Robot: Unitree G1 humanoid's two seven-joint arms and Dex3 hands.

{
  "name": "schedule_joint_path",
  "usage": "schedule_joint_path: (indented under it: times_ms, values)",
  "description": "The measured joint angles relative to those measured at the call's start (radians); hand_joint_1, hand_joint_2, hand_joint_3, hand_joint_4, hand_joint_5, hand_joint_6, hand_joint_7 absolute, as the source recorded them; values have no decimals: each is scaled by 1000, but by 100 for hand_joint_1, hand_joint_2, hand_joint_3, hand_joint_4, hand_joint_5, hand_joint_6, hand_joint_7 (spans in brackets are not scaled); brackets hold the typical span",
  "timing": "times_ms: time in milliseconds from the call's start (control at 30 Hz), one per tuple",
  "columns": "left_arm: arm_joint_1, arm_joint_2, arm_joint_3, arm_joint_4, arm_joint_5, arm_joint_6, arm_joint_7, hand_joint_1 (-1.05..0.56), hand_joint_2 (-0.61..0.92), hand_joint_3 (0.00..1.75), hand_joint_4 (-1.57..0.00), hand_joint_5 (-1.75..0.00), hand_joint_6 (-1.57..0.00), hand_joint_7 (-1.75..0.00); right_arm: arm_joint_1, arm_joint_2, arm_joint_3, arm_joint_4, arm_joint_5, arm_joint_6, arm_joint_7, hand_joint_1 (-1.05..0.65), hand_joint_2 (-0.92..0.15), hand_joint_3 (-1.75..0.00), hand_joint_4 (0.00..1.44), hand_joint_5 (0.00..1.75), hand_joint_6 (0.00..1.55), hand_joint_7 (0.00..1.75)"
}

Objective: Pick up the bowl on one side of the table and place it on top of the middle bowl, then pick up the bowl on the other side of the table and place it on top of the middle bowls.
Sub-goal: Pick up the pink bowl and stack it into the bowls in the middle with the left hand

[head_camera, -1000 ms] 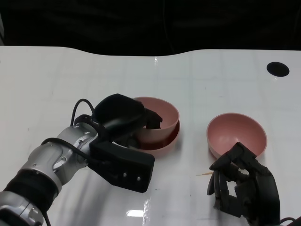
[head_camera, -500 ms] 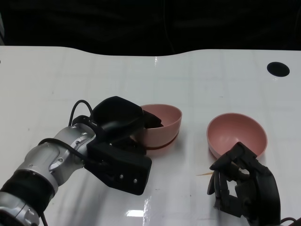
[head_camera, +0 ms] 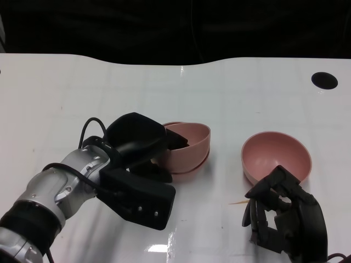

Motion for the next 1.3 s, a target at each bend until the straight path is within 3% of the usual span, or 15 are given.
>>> schedule_joint_path:
  times_ms: [200,300,333,467,567,767,1300]
  values:
    - [12,0,0,-6,0,10,0,-65,92,24,-68,-1,-78,-1,0,-3,0,0,-1,-1,-2,-11,-53,-124,92,175,74,157]
    - [17,0,-1,-6,3,14,9,-71,92,26,-58,0,-75,0,0,-4,0,0,2,-1,0,-10,-52,-124,91,175,73,157]
    - [17,0,-1,-6,4,18,11,-73,92,27,-54,0,-73,0,0,-4,-1,0,3,-1,0,-10,-52,-124,91,175,73,157]
    - [18,0,-14,-12,31,58,6,-91,92,40,-11,0,-43,0,0,-4,0,0,3,-1,0,-11,-52,-125,90,175,72,157]
    - [20,3,-36,-21,60,101,-21,-97,92,47,-1,0,-31,0,0,-4,0,0,5,0,2,-10,-52,-126,89,175,71,157]
    - [23,6,-64,-29,91,148,-29,-101,92,57,0,0,-16,0,0,-5,0,0,4,-1,2,-11,-51,-126,88,175,71,157]
    - [45,4,-80,-32,110,178,-27,-101,92,61,0,0,-14,0,9,-6,0,-7,4,5,6,-11,-58,-113,90,175,70,160]
